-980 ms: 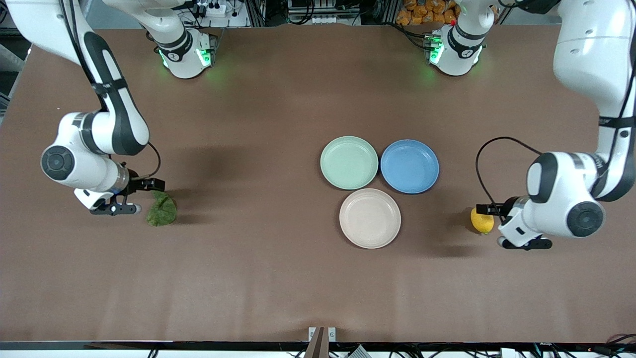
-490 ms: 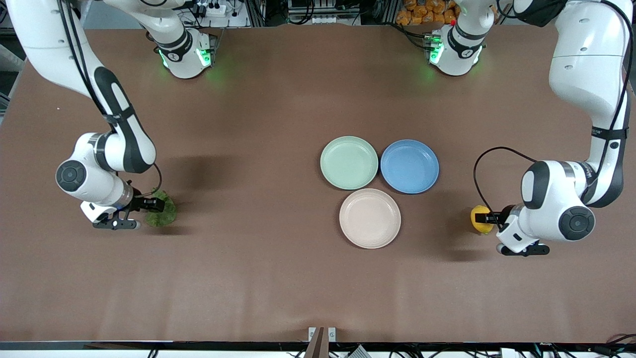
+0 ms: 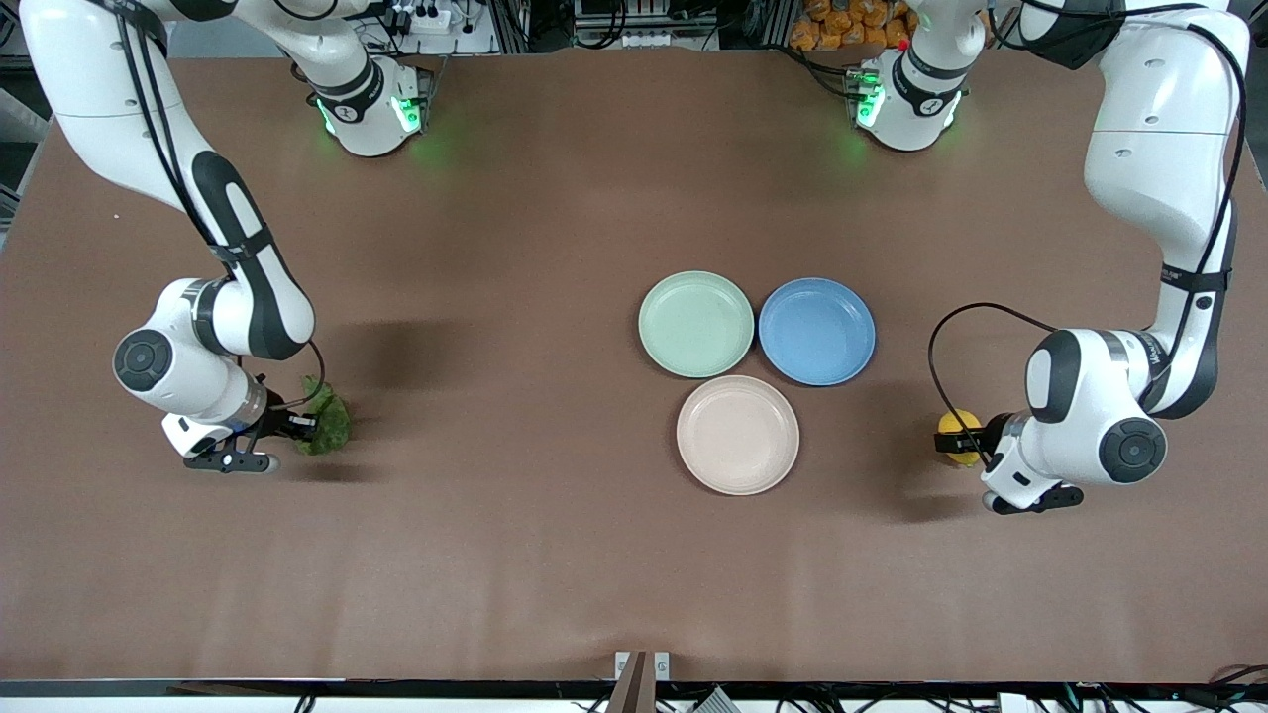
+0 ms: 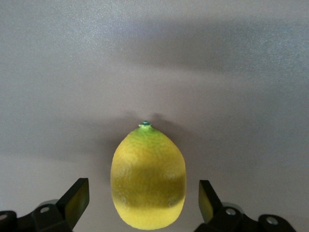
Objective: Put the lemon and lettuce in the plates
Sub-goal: 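Grasp the lettuce with the right gripper while the left gripper grasps the lemon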
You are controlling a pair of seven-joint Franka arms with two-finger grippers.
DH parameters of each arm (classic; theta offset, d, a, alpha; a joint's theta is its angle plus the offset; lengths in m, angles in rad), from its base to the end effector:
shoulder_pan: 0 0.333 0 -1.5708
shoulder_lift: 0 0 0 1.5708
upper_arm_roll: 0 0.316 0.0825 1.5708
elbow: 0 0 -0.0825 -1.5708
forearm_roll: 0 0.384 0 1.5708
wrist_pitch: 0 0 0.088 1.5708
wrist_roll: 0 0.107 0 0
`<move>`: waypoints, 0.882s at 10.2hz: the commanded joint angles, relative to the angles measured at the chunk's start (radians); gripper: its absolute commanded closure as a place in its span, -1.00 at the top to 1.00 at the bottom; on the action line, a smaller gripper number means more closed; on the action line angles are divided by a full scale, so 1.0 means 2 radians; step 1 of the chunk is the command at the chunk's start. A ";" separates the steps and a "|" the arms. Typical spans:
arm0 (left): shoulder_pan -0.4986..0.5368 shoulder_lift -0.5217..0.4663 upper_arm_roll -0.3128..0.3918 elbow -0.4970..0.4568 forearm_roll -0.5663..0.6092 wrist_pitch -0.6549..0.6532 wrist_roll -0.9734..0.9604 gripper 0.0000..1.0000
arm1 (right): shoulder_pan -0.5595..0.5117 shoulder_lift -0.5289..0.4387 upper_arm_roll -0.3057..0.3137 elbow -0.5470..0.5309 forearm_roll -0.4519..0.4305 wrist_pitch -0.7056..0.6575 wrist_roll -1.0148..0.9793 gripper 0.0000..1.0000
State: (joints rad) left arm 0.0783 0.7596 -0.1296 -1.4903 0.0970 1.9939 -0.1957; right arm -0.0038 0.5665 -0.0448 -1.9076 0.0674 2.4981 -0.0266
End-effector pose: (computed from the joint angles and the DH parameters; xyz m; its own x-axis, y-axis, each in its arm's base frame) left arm 0.6866 -0.0163 0.2056 0.9626 0.1180 -0.2440 0.1129 -0.9930 -0.0349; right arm 0.6316 -0.0299 0.2003 0.9974 -0.0683 0.0251 -0.0679 -0.9975 -0.0171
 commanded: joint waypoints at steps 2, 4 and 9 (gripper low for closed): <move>-0.002 0.011 0.000 0.007 -0.002 0.003 -0.008 1.00 | -0.002 -0.042 0.023 0.043 0.015 -0.124 0.048 -1.00; -0.005 0.011 0.000 0.007 -0.002 0.012 -0.010 0.32 | -0.001 -0.045 0.083 0.088 0.015 -0.180 0.177 -1.00; -0.008 0.011 0.001 0.007 0.001 0.013 -0.042 -1.00 | 0.045 -0.011 0.251 0.138 0.011 -0.120 0.524 -1.00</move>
State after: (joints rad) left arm 0.0730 0.7744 -0.1312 -1.4882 0.0971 2.0112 -0.2530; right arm 0.0484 0.4898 0.4143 -1.6768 0.0900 2.2043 0.8827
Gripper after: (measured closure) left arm 0.344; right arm 0.982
